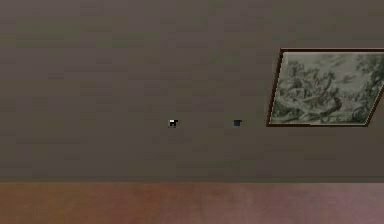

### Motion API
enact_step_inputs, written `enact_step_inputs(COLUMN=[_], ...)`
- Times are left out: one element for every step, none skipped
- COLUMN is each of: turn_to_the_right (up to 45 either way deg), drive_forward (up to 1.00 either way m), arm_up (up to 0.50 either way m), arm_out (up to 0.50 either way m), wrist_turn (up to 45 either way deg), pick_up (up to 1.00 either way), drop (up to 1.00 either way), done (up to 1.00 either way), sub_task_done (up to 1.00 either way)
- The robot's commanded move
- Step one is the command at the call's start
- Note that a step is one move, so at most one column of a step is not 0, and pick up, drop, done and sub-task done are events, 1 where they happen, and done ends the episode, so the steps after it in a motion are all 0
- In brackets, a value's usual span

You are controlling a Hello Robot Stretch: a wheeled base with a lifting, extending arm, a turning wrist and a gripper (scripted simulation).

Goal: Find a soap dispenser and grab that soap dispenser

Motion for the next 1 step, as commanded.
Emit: enact_step_inputs(turn_to_the_right=[0.0], drive_forward=[0.0], arm_up=[0.0], arm_out=[0.0], wrist_turn=[45.0], pick_up=[0.0], drop=[0.0], done=[0.0], sub_task_done=[0.0])
